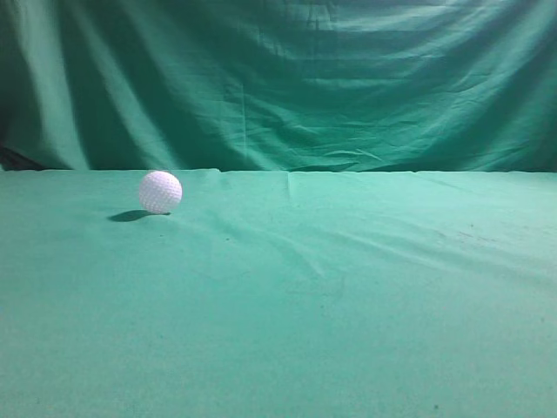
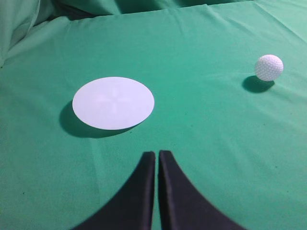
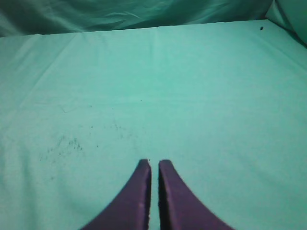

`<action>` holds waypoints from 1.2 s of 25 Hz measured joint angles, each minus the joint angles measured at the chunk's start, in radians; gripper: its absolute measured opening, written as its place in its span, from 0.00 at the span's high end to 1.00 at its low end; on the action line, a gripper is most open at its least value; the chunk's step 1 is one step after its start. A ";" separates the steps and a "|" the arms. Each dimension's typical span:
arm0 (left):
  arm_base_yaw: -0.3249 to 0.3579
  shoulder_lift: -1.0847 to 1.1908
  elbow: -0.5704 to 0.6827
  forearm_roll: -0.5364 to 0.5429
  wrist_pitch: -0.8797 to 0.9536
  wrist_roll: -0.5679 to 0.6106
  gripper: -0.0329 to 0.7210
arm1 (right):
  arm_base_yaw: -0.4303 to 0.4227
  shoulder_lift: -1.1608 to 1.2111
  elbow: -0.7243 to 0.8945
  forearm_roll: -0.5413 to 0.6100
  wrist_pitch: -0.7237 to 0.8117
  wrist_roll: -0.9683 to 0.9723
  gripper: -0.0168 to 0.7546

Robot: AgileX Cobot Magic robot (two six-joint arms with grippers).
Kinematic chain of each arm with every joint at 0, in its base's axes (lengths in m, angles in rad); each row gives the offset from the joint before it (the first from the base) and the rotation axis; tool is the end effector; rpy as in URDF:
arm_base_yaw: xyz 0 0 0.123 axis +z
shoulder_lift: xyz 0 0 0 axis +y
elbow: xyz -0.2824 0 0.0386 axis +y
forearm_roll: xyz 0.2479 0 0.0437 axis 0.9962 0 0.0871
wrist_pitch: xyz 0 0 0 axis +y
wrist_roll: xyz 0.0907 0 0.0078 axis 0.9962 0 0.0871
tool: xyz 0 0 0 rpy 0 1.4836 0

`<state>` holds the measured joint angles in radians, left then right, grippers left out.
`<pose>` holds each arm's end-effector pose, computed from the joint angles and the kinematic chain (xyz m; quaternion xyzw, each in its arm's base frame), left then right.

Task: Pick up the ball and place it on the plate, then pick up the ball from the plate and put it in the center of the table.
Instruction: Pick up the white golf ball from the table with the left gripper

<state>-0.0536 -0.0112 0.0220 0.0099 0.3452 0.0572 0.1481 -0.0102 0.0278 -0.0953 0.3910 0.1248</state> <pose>0.0532 -0.0025 0.1752 0.0467 0.7941 0.0052 0.6060 0.0521 0.0044 0.1693 -0.0345 0.8099 0.0394 0.5843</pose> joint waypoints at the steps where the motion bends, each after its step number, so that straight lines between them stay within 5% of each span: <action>1: 0.000 0.000 0.000 0.000 0.000 0.000 0.96 | 0.000 0.000 0.000 0.000 0.000 0.000 0.91; 24: 0.000 0.000 0.000 0.007 -0.006 0.000 0.96 | 0.000 0.000 0.000 0.000 0.000 0.000 0.91; 30: 0.000 0.000 0.000 -0.073 -0.191 -0.002 0.96 | 0.000 0.000 0.000 0.000 0.000 0.000 0.91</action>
<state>-0.0536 -0.0112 0.0220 -0.0627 0.1537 0.0555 0.1481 -0.0102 0.0278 -0.0953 0.3910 0.1248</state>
